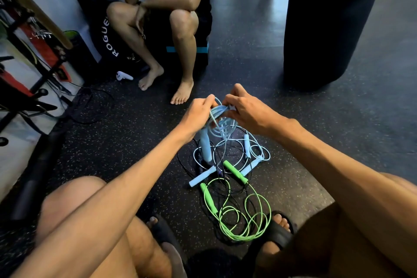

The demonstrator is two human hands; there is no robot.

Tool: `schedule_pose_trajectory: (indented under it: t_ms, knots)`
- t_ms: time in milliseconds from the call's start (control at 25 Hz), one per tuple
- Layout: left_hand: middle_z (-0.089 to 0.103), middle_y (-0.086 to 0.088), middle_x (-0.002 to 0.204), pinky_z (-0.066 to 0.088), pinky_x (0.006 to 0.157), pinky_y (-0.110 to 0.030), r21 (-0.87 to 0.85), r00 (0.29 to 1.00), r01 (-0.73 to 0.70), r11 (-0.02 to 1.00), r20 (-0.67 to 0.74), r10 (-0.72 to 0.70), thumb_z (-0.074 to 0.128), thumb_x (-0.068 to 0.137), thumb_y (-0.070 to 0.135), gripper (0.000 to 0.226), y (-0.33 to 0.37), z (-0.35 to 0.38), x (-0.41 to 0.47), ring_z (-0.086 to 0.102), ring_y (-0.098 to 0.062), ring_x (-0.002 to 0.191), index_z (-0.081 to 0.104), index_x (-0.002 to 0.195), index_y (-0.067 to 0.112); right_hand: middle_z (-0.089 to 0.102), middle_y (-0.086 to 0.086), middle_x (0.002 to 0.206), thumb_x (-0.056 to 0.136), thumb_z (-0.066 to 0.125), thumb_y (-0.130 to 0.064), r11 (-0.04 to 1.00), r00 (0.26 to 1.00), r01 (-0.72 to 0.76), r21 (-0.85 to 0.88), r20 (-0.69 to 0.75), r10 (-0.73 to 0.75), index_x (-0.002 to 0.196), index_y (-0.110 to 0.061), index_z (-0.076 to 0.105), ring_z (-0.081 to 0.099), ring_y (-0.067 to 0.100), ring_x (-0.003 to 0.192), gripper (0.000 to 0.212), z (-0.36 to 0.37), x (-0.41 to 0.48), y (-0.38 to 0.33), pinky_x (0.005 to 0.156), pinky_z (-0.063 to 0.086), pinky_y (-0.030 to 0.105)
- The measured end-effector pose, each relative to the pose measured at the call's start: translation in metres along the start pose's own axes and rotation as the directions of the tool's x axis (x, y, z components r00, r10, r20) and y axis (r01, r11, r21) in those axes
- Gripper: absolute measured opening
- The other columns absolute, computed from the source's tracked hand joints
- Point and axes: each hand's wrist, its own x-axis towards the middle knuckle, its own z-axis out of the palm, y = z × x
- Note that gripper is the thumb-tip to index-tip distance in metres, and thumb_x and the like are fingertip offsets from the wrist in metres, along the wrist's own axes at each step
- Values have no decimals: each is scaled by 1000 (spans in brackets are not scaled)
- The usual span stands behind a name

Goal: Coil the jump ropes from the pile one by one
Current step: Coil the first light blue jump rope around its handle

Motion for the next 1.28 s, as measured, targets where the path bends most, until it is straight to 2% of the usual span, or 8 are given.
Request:
schedule_pose_trajectory:
  t_ms: [280,480,600,680,760,960,1160,1280]
  knots:
    - [73,-14,87,52,76,-26,-19,987,-1,1000,-158,-2,39,102,19,42,-3,-7,5,65,-15,74,74,88,1,39,8,102,100,49,-26,999,1000,-12,-41,-15,12,105,-4,52,53,30,68,22,0,-1,-1,67,50,47]
    - [69,-13,113,48,93,-35,334,965,145,931,-254,-59,49,89,-1,32,-22,-23,11,62,-26,104,70,112,7,42,12,106,99,51,-23,998,996,-57,-30,-63,55,106,-4,52,54,32,72,20,-7,0,8,71,50,46]
    - [71,-8,110,46,90,-28,299,959,-73,952,-241,149,47,91,0,30,-10,-16,7,63,-19,104,72,106,6,42,11,105,98,52,-23,998,996,-54,-20,-67,53,106,-4,52,53,31,72,20,-9,0,6,71,48,45]
    - [72,-11,100,49,83,-27,39,967,-209,977,-139,213,46,98,9,27,4,-12,3,65,-15,92,72,99,1,41,8,103,98,53,-25,999,997,-44,2,-62,44,105,-7,53,53,29,72,20,-9,0,4,71,48,45]
    - [72,-13,91,50,75,-24,-185,986,-164,969,-16,163,43,102,24,38,14,-8,0,66,-17,82,73,91,3,41,5,102,98,52,-28,999,998,-35,23,-60,36,105,-9,54,54,28,72,20,-9,-1,4,70,49,45]
    - [55,-7,68,38,60,-25,-181,943,102,978,330,-37,49,86,68,60,18,-12,-4,51,-14,62,64,74,12,41,6,98,99,49,-35,996,998,-54,-70,-47,51,102,-7,53,50,28,66,29,-1,-3,3,65,49,45]
    - [62,-3,62,43,49,-11,-151,874,166,975,479,-75,61,94,20,19,28,-19,-17,57,-3,49,54,93,2,44,8,99,98,50,-36,985,996,-80,-151,-45,74,104,-6,54,52,28,68,30,3,-3,2,62,46,42]
    - [67,-11,74,51,64,-21,-203,834,173,964,550,-33,57,93,4,15,23,-28,-14,65,-16,68,53,108,0,47,6,101,95,57,-37,990,989,-140,-29,-44,139,106,-10,60,53,23,76,29,0,0,2,70,46,39]
